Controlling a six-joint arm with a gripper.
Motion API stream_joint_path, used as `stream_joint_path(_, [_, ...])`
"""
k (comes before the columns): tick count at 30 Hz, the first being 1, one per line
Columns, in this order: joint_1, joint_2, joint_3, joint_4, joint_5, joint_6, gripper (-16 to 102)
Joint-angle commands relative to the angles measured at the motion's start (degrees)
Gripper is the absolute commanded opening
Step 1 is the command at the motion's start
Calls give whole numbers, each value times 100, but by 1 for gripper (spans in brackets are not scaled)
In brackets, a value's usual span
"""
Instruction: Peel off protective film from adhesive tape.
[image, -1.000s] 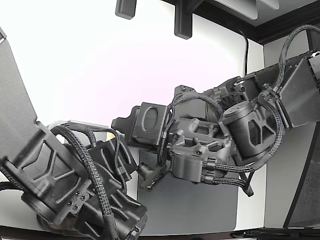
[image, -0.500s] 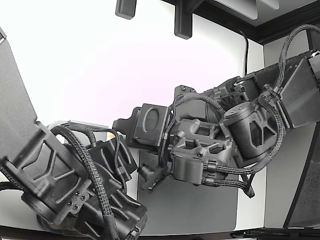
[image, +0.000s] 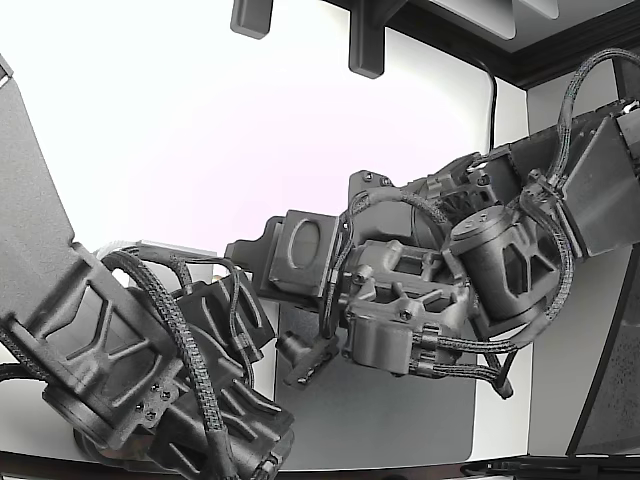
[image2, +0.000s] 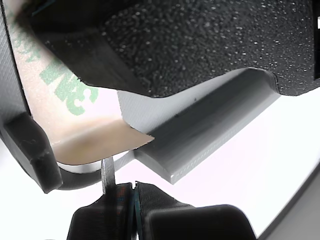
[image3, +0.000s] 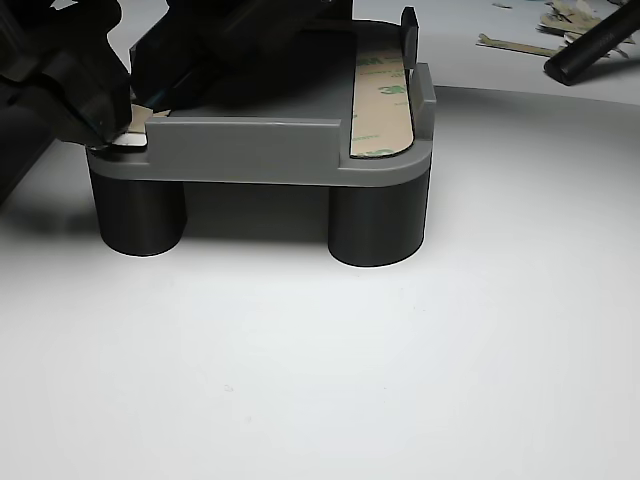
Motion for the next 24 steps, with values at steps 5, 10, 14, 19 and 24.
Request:
stream_joint_path(5, [9, 26, -193, 0, 44, 62, -11])
stream_joint_path(10, [53, -105, -290, 70, 97, 88, -11])
stream_joint_path(14, [88, -141, -308, 70, 114, 123, -11])
stream_joint_path(19, [167, -255, -378, 97, 185, 176, -11])
stream_joint_path(24, [193, -316, -439, 149, 202, 193, -11])
